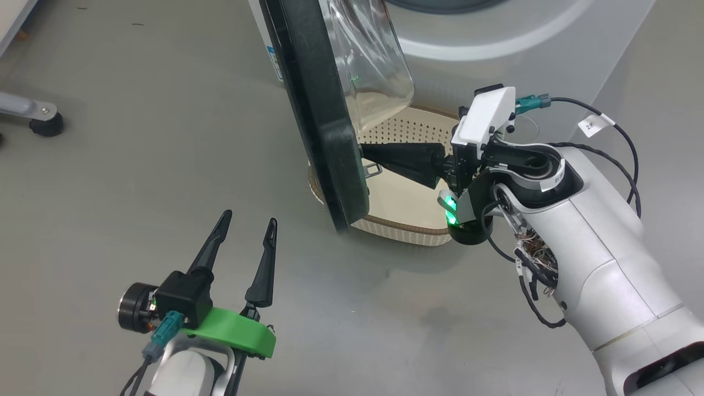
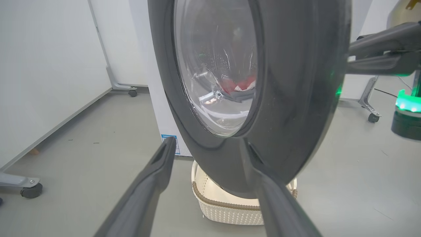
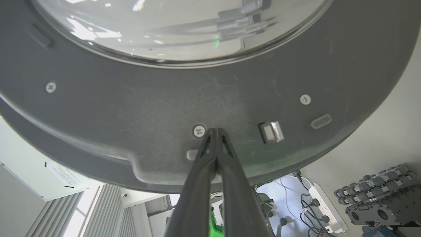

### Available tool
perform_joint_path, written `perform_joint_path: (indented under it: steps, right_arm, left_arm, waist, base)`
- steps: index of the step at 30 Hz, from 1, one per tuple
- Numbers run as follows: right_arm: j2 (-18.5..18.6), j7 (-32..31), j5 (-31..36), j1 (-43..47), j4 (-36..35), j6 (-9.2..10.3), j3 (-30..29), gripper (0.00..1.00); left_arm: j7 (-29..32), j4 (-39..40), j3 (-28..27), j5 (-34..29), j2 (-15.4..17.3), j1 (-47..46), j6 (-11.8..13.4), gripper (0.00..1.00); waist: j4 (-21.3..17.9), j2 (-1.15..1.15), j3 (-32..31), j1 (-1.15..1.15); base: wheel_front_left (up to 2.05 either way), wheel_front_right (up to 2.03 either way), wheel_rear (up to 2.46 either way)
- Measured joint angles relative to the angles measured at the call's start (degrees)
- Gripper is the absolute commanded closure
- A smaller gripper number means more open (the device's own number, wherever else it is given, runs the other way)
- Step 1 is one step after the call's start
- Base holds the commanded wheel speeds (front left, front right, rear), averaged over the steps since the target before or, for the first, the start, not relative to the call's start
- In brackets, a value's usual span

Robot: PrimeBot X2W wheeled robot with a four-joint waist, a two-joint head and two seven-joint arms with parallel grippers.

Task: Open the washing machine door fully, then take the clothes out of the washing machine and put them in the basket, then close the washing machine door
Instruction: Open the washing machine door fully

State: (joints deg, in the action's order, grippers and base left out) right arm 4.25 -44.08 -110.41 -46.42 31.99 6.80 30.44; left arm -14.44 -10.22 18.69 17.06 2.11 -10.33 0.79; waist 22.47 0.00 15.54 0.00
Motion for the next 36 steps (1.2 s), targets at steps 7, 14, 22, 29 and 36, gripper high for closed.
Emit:
perform_joint_path:
  steps: [7,14,22,29,36]
  right_arm:
    - [0.0,1.6,-2.1,0.0,-1.2,0.00,3.2,1.00]
    - [0.0,3.0,-3.4,0.0,-2.2,0.01,5.7,1.00]
    - [0.1,4.7,-3.5,0.0,-2.4,0.42,8.2,1.00]
    - [-0.1,7.1,-2.7,0.0,-1.3,-0.27,8.4,1.00]
    - [1.9,11.9,3.8,0.0,1.3,-4.43,8.0,1.00]
  left_arm:
    - [0.0,0.1,0.1,0.0,0.0,0.0,0.0,0.00]
    - [0.0,0.2,0.2,0.0,0.0,0.0,0.0,0.00]
    - [0.0,0.3,0.4,0.1,0.0,0.0,0.1,0.00]
    - [0.0,0.3,-0.3,0.2,0.0,0.0,1.0,0.00]
    - [0.0,-0.2,-1.7,0.6,0.0,0.1,1.2,0.00]
  waist:
    - [0.2,0.00,0.2,0.00]
    - [0.3,0.00,0.4,0.00]
    - [0.5,0.00,0.6,0.00]
    - [0.1,0.00,-0.2,0.00]
    - [-1.0,0.00,-2.8,0.00]
  base:
    - [0.00,0.00,0.00]
    - [0.00,0.00,0.00]
    - [0.00,0.00,0.00]
    - [0.00,0.00,0.00]
    - [0.00,0.00,0.00]
